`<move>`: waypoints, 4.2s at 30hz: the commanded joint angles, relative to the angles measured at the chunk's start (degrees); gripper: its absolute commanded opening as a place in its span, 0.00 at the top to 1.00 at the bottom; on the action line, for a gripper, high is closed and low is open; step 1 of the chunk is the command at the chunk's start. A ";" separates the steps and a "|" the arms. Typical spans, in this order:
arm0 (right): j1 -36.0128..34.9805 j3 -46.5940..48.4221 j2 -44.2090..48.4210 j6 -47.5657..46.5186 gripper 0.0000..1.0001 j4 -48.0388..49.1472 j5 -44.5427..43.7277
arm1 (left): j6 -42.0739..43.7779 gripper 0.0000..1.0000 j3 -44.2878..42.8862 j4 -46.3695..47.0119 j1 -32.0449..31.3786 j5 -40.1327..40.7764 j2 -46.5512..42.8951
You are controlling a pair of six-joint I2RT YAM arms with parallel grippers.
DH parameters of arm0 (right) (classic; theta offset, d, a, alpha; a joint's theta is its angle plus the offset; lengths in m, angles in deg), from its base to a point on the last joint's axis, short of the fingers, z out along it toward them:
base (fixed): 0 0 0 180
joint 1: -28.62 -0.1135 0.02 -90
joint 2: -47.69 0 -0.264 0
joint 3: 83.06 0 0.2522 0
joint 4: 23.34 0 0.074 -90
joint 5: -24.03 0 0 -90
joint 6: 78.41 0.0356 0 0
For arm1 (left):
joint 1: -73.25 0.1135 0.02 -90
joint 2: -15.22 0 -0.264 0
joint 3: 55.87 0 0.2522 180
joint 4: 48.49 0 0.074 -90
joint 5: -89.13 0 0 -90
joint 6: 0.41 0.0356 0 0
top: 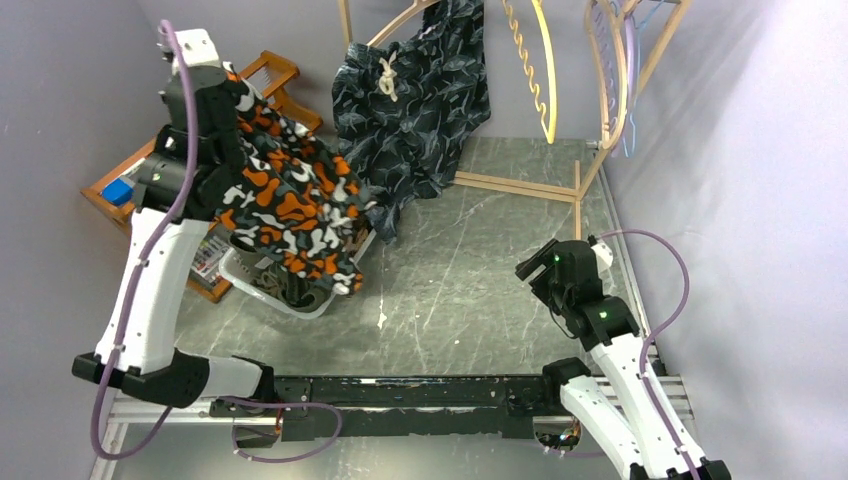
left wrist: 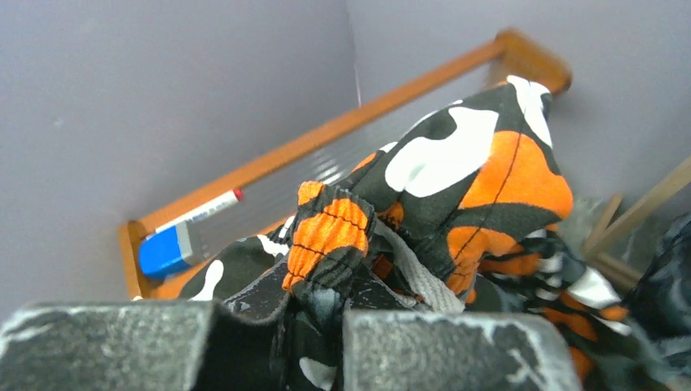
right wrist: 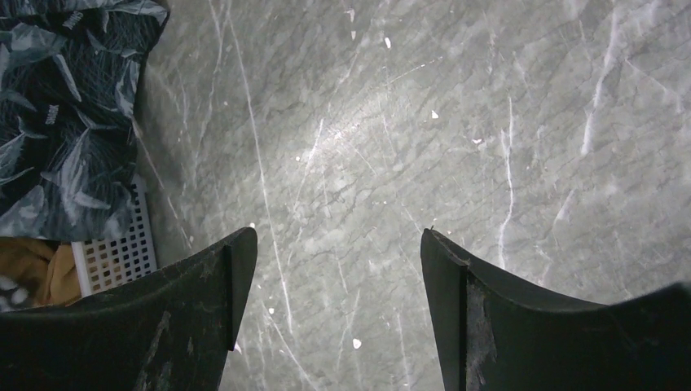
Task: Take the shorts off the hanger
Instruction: Place the shorts in the basket, then pick up the hanger from the clothes rod.
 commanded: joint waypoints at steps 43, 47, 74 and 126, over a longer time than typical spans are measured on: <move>0.12 -4.36 -2.48 0.08 0.23 1.91 3.89 | -28.91 0.92 63.11 25.99 3.82 -55.84 15.94; 0.13 -3.99 -2.02 -2.72 0.21 4.35 5.88 | -30.39 0.80 62.96 21.05 1.69 -48.73 9.99; 0.08 -4.36 3.67 -10.86 0.20 13.96 18.64 | -18.38 0.00 24.89 7.80 1.01 -41.51 -13.45; 0.12 -7.26 -3.70 -10.59 0.19 7.71 21.10 | -7.55 0.93 -5.52 48.04 -4.34 -69.96 24.17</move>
